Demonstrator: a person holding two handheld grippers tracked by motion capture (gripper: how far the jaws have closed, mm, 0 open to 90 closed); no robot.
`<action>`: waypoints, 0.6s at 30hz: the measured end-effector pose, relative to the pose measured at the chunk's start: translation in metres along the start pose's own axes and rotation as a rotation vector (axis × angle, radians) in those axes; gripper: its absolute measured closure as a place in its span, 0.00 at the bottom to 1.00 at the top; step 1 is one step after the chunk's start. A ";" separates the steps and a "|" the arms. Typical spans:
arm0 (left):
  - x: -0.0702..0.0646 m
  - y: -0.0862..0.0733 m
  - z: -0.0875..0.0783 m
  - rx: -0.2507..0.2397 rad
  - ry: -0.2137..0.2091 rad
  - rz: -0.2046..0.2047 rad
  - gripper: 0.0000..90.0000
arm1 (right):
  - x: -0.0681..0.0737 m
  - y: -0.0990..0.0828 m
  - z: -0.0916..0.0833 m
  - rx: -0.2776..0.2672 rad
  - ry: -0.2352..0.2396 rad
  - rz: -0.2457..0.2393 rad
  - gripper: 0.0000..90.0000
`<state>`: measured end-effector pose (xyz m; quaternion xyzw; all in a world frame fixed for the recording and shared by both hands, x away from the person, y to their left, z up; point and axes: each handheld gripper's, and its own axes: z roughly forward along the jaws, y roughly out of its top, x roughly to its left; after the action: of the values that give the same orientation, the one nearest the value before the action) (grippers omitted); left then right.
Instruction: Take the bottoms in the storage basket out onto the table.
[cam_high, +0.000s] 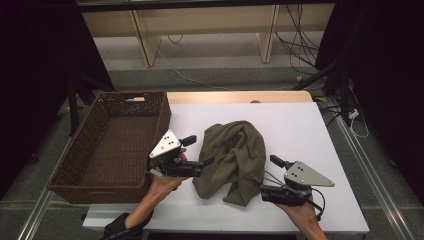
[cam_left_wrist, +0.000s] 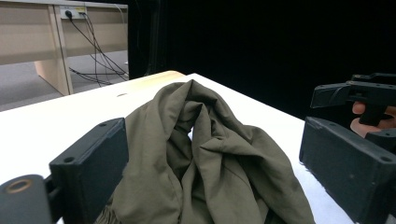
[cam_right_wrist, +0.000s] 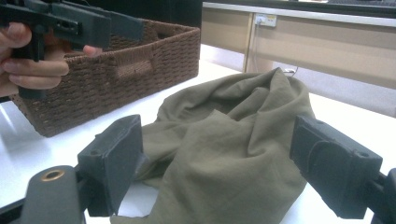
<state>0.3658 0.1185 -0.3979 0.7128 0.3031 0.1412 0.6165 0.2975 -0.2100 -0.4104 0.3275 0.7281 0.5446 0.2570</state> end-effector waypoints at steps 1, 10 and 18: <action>0.000 -0.001 0.000 -0.003 0.002 -0.001 0.08 | 0.000 0.000 0.000 -0.005 0.002 0.001 0.20; -0.006 -0.012 -0.004 -0.007 0.022 0.009 0.01 | 0.000 0.000 0.001 -0.008 0.012 0.002 0.18; -0.009 -0.024 -0.008 -0.019 0.054 0.001 0.00 | 0.001 0.000 0.001 -0.002 0.018 -0.001 0.16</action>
<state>0.3482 0.1209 -0.4177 0.7031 0.3178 0.1634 0.6148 0.2974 -0.2092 -0.4110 0.3220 0.7299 0.5481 0.2512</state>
